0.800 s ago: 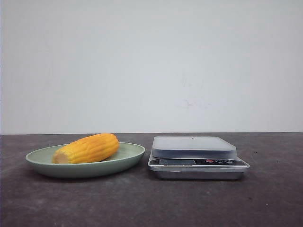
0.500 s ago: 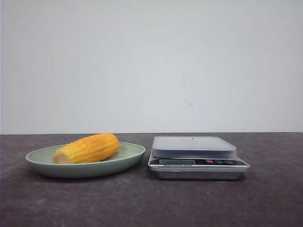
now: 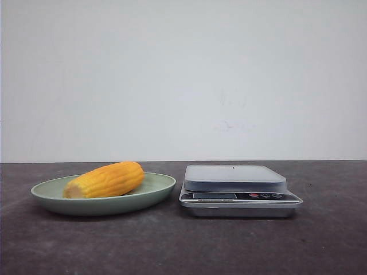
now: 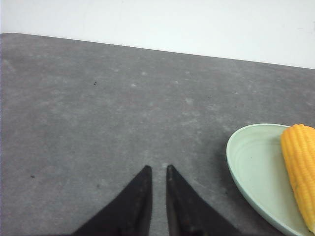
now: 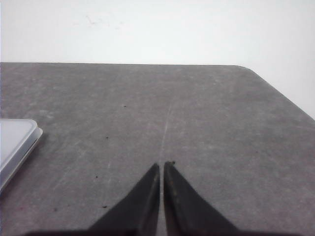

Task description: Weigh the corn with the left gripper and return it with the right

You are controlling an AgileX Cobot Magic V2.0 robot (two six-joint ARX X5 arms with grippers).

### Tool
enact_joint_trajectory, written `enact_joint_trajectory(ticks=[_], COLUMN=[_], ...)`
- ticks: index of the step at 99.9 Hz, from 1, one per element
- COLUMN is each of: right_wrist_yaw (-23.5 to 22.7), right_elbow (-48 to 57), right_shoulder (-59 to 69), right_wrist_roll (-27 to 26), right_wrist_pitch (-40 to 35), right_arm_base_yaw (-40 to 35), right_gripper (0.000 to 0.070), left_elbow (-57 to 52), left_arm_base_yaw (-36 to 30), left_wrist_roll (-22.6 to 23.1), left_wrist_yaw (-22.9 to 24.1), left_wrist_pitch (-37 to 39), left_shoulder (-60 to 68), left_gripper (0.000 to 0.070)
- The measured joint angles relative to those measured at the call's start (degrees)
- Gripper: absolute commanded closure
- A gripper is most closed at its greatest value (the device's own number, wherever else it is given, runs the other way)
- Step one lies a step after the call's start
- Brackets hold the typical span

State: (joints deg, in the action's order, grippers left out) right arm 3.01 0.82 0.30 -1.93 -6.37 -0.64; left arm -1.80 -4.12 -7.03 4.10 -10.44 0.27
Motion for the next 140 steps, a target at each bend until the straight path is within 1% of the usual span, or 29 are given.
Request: enact_joint_trajectory(ticks=[67,86,108,122,140], right_wrist_yaw=[0.0,0.0,-0.1,-0.1,-0.1], right_elbow=[0.0,0.0,0.0,0.0,0.0], right_shoulder=[0.0,0.0,0.0,0.0,0.0], right_wrist_roll=[0.0,-0.1,-0.3,-1.0,-1.6], right_wrist_pitch=[-0.2,-1.3,-2.2,-2.3,-2.6], right_arm_base_yaw=[0.0,0.0,0.0,0.0,0.0], right_gripper=[0.0693,0.0693,0.0693,0.0693,0.0693], left_elbow=[0.0,0.0,0.0,0.0,0.0], left_arm_base_yaw=[0.0,0.0,0.0,0.0,0.0], left_wrist_roll=[0.2,5.7,7.1,6.8,1.4], left_wrist_yaw=[0.0,0.5,0.5,0.5,0.5], left_wrist_pitch=[0.0,0.0,0.0,0.0,0.0], left_shoulder=[0.0,0.0,0.0,0.0,0.0], left_gripper=[0.0676,0.0676,0.0676,0.0676,0.0678])
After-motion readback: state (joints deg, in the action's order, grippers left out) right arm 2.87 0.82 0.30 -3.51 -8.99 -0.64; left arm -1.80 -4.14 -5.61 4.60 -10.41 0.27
